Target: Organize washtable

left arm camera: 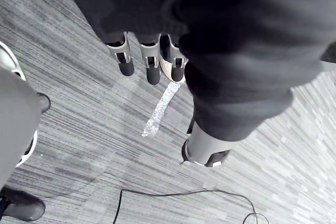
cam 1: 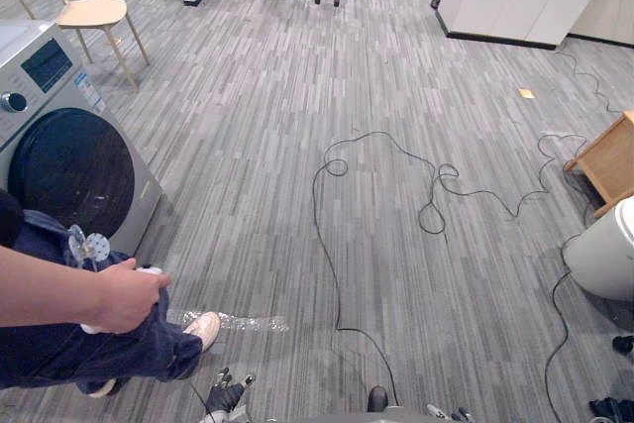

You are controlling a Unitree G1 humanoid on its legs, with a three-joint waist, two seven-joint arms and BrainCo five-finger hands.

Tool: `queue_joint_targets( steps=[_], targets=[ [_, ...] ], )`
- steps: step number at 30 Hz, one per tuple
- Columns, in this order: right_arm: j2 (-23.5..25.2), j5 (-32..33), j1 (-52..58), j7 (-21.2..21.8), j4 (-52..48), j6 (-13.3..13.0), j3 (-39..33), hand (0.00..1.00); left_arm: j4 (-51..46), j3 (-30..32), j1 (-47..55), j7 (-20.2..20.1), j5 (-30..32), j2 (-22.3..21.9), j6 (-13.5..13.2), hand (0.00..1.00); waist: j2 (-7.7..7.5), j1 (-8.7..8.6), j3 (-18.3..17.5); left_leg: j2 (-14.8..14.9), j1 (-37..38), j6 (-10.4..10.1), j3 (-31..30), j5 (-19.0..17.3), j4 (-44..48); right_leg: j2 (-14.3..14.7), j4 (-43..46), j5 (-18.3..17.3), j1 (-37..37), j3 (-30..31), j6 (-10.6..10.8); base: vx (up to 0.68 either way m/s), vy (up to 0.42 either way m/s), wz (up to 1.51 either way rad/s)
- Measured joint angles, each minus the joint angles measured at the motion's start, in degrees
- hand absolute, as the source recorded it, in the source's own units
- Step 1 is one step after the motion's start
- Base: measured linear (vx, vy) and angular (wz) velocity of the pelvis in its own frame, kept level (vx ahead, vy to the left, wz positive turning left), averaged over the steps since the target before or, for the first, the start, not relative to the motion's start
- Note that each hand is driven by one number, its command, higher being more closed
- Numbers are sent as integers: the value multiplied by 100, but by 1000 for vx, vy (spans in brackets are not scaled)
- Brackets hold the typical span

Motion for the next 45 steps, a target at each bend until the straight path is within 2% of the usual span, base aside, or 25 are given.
queue_joint_targets(
  steps=[1,3,4,5,6,7,9,11,15,17,19,20,27,30,31,33,34,35,36,37,38,39,42,43,45],
  targets=[
    [9,-1,2,5,0,-1,22,0,-17,2,-2,-1,-3,15,-3,0,-36,14,24,105,-84,30,-26,-61,473,-29,103,-125,40,65,-19,64,-28,-31],
    [-3,-26,3,5,-3,-4,36,0,-39,7,-16,-3,-6,19,-7,0,-63,37,29,282,-471,204,-513,-221,1584,-80,233,-265,43,290,-19,75,5,-47],
    [-39,-74,6,6,2,-10,127,0,-37,4,-65,1,-9,7,-17,0,-57,173,56,153,-786,223,-1481,-533,1767,-116,236,-336,12,534,38,25,108,-65],
    [-215,-177,-104,4,63,-4,150,0,-27,-20,-100,-1,0,-92,-46,0,166,163,165,47,-906,156,-2358,-646,1392,-68,230,-348,13,636,137,-6,142,-61],
    [-284,-227,-145,-4,101,-6,146,0,-18,-48,-115,-2,1,-143,-45,0,277,132,216,45,-923,129,-2635,-676,1138,-47,245,-348,11,664,209,-24,161,-51],
    [-376,-250,-149,3,93,-4,159,0,3,-107,-143,16,-2,-218,-45,0,390,157,204,-72,-771,142,-2860,-704,715,23,226,-331,-49,759,414,-20,109,-30],
    [-411,-404,-131,7,119,27,244,0,44,-311,-156,10,9,-101,-41,0,353,151,154,-225,-697,247,-2754,-596,414,-87,154,-305,-104,841,445,-8,123,-22],
    [-383,-397,-116,1,220,42,223,0,63,-364,-152,28,49,-70,-41,0,338,156,112,-288,-568,246,-2674,-542,239,-109,103,-302,-86,927,442,19,100,-21],
    [-266,-202,3,-3,287,71,97,0,405,-427,-189,-9,132,-27,-10,0,324,99,-197,-350,-425,235,-2681,-520,65,-79,-256,-231,94,948,520,86,40,-11],
    [-256,-163,3,1,347,89,-8,0,504,-429,-209,-10,234,-34,-4,0,353,-6,-243,-348,-352,234,-2741,-519,54,-75,-371,-229,221,920,519,97,9,0],
    [-281,-163,13,5,354,89,-26,0,591,-435,-215,-13,296,-47,-1,0,421,-24,-288,-358,-283,234,-2765,-519,53,-77,-434,-229,306,923,518,106,11,-5],
    [-222,-221,-89,13,492,120,153,0,659,-489,-397,-111,353,134,3,0,107,-5,-58,-265,-300,153,-3089,257,-785,-6,-141,-523,352,537,438,67,9,-6],
    [-214,-210,-92,46,499,118,120,0,660,-460,-407,-123,329,152,4,0,87,-7,-53,-260,-486,153,-3118,257,-741,-8,-145,-500,202,504,422,-2,0,2],
    [-210,-163,-147,113,526,120,63,0,659,-375,-425,-126,324,163,8,0,56,-6,-4,-255,-573,152,-3012,256,-740,3,-144,-460,65,600,420,-10,6,-19],
    [-179,-154,-178,121,561,127,-9,0,656,-361,-435,-129,323,204,10,0,-6,-3,42,-259,-619,152,-2944,254,-739,2,-142,-431,-16,659,433,-19,19,-22],
    [-148,-108,-284,124,632,132,-46,0,619,-206,-460,-136,315,229,13,0,-37,-2,131,-264,-678,162,-2820,203,-674,-5,-55,-425,-143,755,446,-28,22,-29],
    [-131,-61,-338,122,653,135,-54,0,591,-118,-480,-137,247,238,11,0,-111,-3,237,-250,-786,182,-2790,73,-457,-9,100,-446,-257,771,473,-58,23,-34],
    [-104,41,-409,126,645,134,-55,0,587,-10,-562,-143,210,250,16,0,-96,-2,382,-204,-962,223,-2758,-181,-48,-42,429,-549,-420,774,542,-102,28,-27],
    [-84,202,-467,129,594,130,-54,0,552,31,-627,-137,162,247,37,0,-124,-7,562,-151,-1053,308,-2734,-415,235,-91,1012,-729,-676,756,546,-107,21,-19],
    [-73,313,-491,132,568,128,-55,0,515,27,-646,-135,128,242,59,0,-131,-14,660,-157,-1015,355,-2728,-458,289,-116,1414,-791,-827,738,534,-106,34,-14],
    [-80,536,-491,136,470,103,-54,0,498,25,-680,-118,119,233,68,0,-30,-27,858,-149,-864,463,-2726,-488,276,-107,2331,-867,-1272,668,496,-81,52,-8],
    [-115,681,-482,129,435,92,-41,0,504,23,-679,-111,118,253,89,0,-15,-36,874,-94,-745,485,-2707,-544,271,-95,2520,-990,-1507,570,435,-23,88,-7],
    [-111,818,-434,114,443,85,-2,0,513,17,-678,-111,119,247,98,0,-19,-45,878,2,-544,413,-2701,-685,184,42,1890,-923,-1859,356,418,133,58,0],
    [-96,934,-416,111,442,86,27,0,526,16,-678,-112,119,249,119,0,-17,-106,878,39,-375,307,-2751,-777,65,111,1115,-703,-1979,216,437,270,7,16],
    [-67,981,-401,109,443,82,23,0,653,12,-696,-117,123,241,165,0,-24,-206,874,-34,-20,131,-2850,-833,-275,92,232,-429,-1981,116,471,448,-57,32]
  ],
)
